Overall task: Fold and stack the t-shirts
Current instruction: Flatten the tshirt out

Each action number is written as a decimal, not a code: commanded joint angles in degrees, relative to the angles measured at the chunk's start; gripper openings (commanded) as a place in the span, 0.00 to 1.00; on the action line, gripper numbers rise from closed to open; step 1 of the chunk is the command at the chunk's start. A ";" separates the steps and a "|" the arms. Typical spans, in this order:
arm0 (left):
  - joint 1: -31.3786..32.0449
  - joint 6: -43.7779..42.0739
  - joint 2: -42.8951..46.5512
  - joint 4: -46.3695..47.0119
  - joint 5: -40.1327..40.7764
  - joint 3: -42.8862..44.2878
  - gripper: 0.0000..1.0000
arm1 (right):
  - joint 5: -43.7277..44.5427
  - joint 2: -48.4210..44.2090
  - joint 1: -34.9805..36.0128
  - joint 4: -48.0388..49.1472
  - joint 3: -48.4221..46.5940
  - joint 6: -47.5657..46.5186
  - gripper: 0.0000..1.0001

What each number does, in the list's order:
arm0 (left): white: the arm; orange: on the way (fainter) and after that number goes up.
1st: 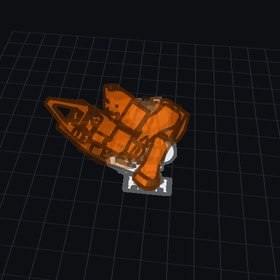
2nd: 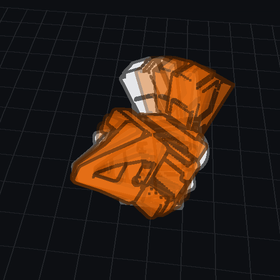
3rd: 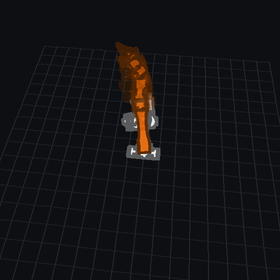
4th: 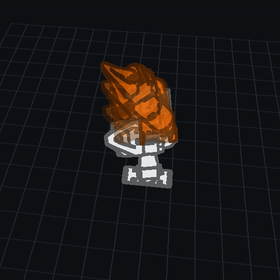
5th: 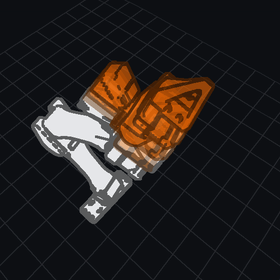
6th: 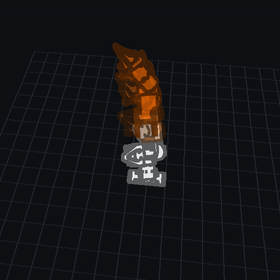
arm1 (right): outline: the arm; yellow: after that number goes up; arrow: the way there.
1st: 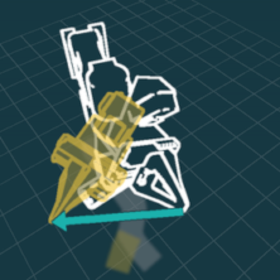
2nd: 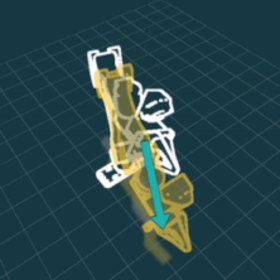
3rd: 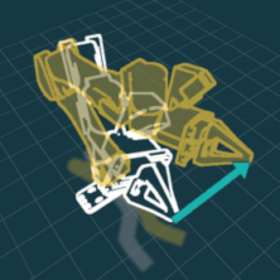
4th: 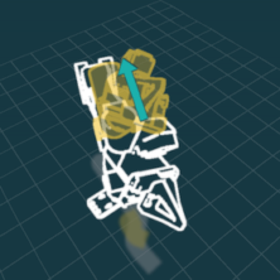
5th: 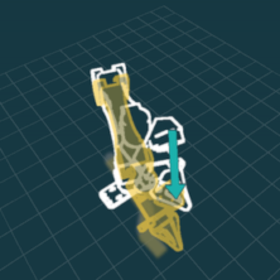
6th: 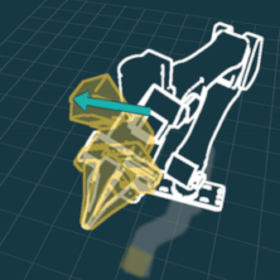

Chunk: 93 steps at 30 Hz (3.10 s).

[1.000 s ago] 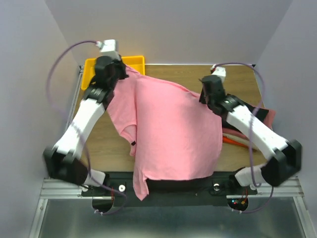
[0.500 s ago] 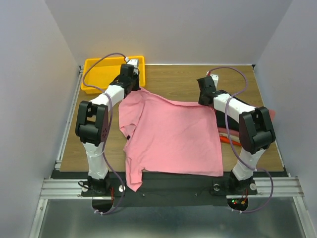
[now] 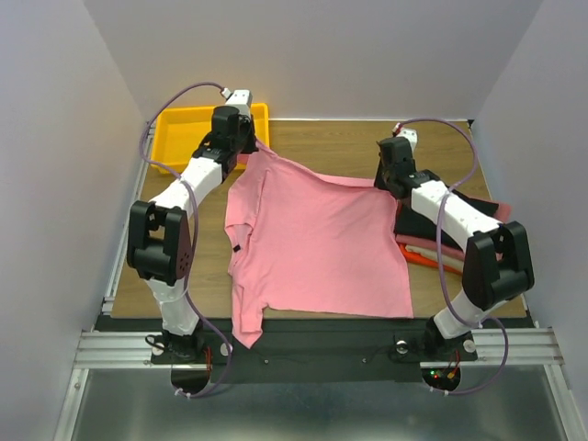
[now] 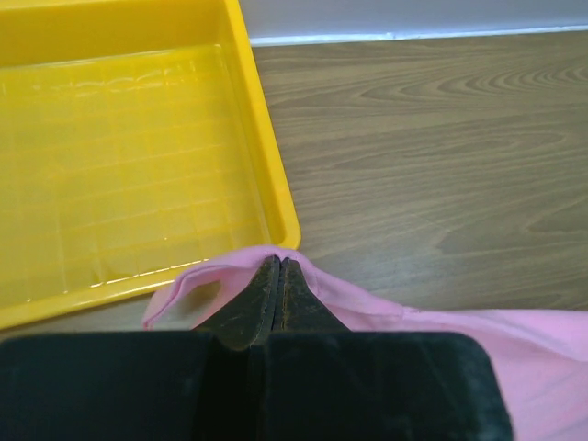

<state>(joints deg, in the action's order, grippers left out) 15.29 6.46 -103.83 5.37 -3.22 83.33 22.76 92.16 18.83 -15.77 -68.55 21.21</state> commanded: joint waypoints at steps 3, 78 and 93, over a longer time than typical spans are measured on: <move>0.62 0.66 -8.03 1.23 -0.39 7.70 0.00 | 2.71 5.65 0.07 2.06 -5.43 -1.70 0.00; -7.55 23.60 0.22 -2.82 12.72 -22.60 0.98 | -5.81 4.17 10.79 4.34 22.94 19.04 1.00; -5.81 24.12 5.90 -5.28 12.27 -18.63 0.98 | -6.41 -5.92 12.10 4.08 19.24 6.39 1.00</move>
<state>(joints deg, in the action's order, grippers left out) 8.05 29.89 -106.96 1.26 7.53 66.83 22.13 92.23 29.43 -10.66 -48.27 31.64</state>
